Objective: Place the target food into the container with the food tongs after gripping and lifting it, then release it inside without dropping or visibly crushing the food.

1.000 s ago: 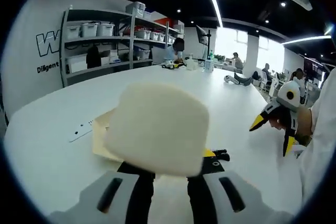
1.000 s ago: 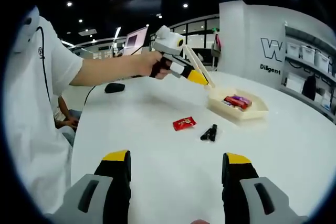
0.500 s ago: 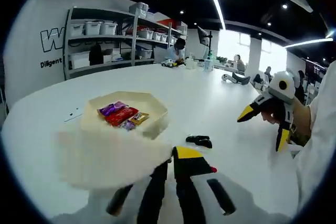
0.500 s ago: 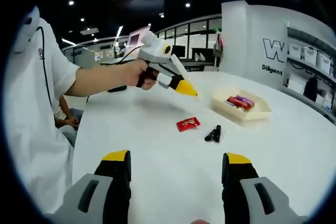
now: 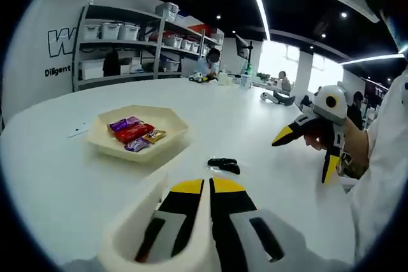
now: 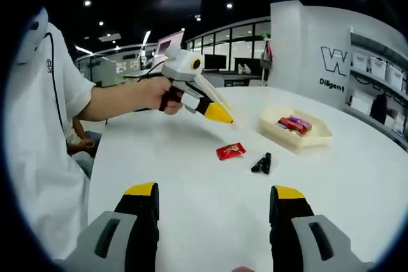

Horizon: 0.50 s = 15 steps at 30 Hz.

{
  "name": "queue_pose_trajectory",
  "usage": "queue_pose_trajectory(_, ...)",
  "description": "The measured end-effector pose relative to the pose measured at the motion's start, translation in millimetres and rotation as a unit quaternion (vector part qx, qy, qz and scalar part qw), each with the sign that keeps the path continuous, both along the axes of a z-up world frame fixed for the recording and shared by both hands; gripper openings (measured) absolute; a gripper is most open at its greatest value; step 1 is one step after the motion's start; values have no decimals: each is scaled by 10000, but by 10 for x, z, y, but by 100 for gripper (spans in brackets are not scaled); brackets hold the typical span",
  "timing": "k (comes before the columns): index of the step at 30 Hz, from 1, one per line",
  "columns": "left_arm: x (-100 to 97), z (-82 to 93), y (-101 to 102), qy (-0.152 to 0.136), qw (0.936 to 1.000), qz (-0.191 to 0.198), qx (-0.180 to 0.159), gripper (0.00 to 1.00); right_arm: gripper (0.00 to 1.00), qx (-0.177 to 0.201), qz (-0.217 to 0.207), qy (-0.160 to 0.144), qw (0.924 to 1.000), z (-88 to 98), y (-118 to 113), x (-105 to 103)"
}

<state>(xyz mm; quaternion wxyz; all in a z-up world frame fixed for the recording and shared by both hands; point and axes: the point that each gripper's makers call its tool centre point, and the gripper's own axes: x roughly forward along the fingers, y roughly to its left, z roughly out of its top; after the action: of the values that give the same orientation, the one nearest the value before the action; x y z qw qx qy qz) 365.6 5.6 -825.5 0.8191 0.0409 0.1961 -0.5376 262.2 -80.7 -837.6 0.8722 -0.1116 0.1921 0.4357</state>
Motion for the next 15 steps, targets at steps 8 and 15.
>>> queue_pose_trajectory(8, -194, 2, -49, 14, 9995, -314, 48, 0, 68, -2, 8, -4, 10000, 1, 4, 0)
queue_pose_trajectory(15, -361, 25, -112, -15, 9980, -621, 78, 0, 65, 27, 40, -42, 10000, 31, 27, 11)
